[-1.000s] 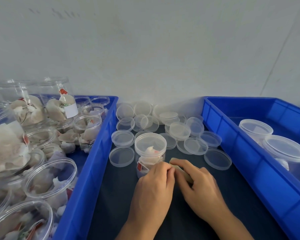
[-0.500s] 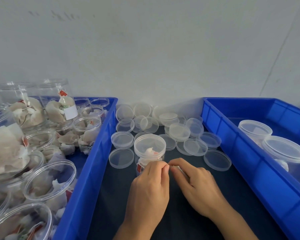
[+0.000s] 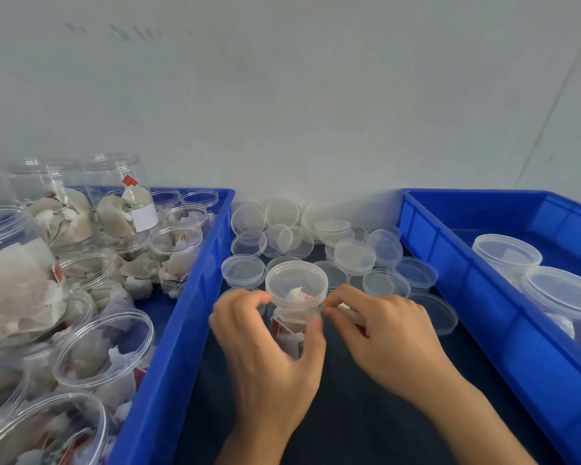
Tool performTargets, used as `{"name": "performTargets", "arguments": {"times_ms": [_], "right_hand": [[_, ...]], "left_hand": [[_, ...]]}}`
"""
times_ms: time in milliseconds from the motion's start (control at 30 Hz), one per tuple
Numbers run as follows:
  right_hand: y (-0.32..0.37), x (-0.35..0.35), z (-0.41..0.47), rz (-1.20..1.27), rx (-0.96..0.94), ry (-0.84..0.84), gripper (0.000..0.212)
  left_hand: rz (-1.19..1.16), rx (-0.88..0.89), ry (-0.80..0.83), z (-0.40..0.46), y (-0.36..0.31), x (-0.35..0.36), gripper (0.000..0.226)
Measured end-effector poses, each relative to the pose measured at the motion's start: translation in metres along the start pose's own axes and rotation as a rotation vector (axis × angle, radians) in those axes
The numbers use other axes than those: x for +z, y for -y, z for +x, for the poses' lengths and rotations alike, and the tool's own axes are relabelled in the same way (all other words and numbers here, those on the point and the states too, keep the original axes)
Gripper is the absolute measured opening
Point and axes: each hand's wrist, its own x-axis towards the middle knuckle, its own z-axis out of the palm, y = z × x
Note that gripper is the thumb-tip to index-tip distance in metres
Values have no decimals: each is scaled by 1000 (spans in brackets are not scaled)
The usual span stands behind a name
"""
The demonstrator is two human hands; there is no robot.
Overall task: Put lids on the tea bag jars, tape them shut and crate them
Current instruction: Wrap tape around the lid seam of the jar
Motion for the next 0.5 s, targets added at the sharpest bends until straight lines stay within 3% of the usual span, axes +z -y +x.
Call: {"name": "performTargets", "arguments": {"times_ms": [100,167,233,500], "right_hand": [[2,-4,5,-47,-44,-13,25],[5,-4,7,-80,-70,-38,17],[6,-4,9,-122,-91,-54,11],[12,-7,11,-176,-106,-110,5]], "left_hand": [[-136,-128,106,3,5,-1,84],[-263,-205,241,5,6,1,87],[-346,-226,308,6,7,3,81],[-281,-187,279,7,8,4,52]]}}
